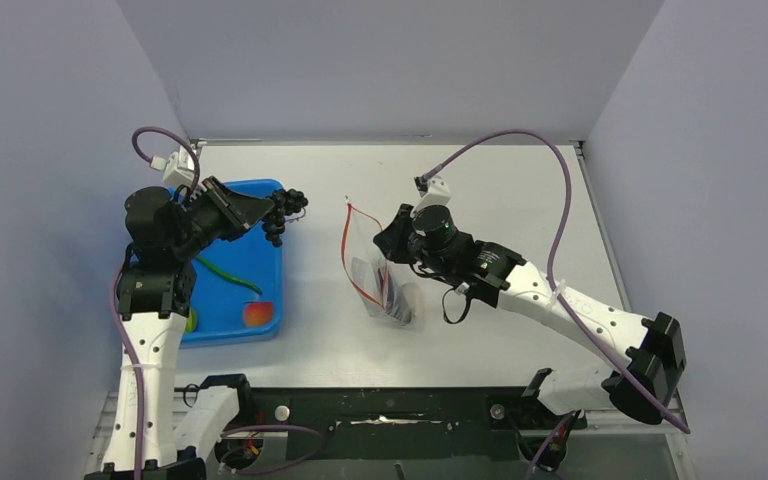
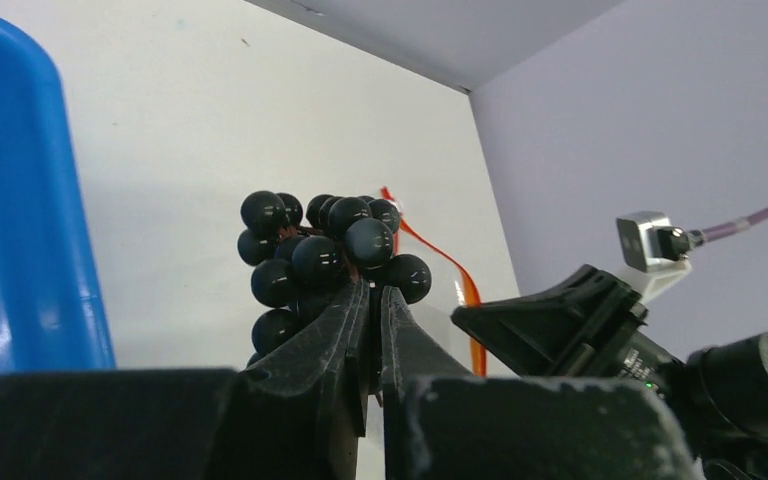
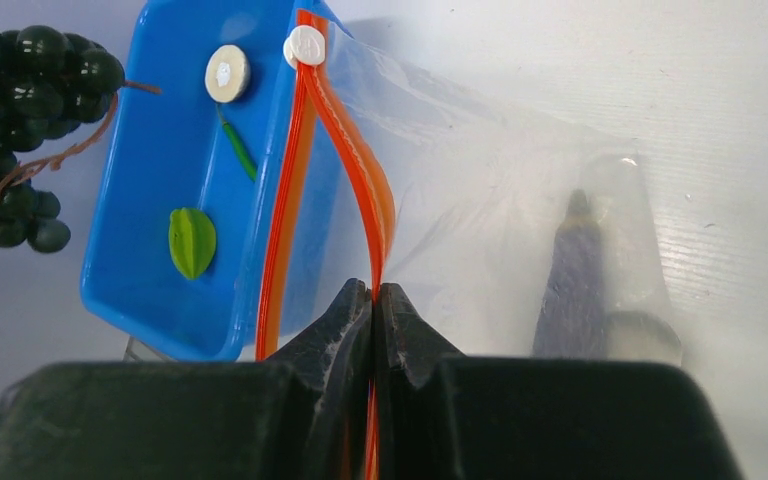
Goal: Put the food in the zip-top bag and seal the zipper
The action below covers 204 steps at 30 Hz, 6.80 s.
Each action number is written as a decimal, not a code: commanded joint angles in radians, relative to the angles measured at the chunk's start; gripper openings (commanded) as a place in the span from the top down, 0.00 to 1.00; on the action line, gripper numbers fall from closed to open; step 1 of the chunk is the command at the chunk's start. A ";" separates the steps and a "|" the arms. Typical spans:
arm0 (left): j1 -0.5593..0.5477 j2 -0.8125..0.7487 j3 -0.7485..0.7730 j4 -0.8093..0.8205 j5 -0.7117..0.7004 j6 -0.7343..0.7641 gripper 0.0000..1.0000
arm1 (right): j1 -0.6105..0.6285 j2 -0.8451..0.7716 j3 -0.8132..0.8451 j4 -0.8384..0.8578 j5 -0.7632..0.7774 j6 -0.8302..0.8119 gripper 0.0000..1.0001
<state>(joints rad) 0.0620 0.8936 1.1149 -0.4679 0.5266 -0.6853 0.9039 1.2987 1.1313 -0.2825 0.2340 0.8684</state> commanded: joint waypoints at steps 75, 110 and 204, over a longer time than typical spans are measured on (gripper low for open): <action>-0.468 0.073 -0.171 0.183 -0.287 -0.140 0.39 | -0.010 -0.019 0.041 0.059 -0.013 -0.027 1.00; -0.272 0.260 -0.285 0.313 -1.210 0.748 0.34 | -0.059 -0.223 -0.024 -0.014 -0.029 -0.179 1.00; 0.017 0.437 -0.153 0.389 -0.810 0.683 1.00 | -0.189 -0.272 -0.162 0.047 -0.145 -0.094 1.00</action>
<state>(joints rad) 0.0738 1.4467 0.9287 0.0219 -0.4019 0.1127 0.7250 1.0241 0.9668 -0.3183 0.0956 0.7551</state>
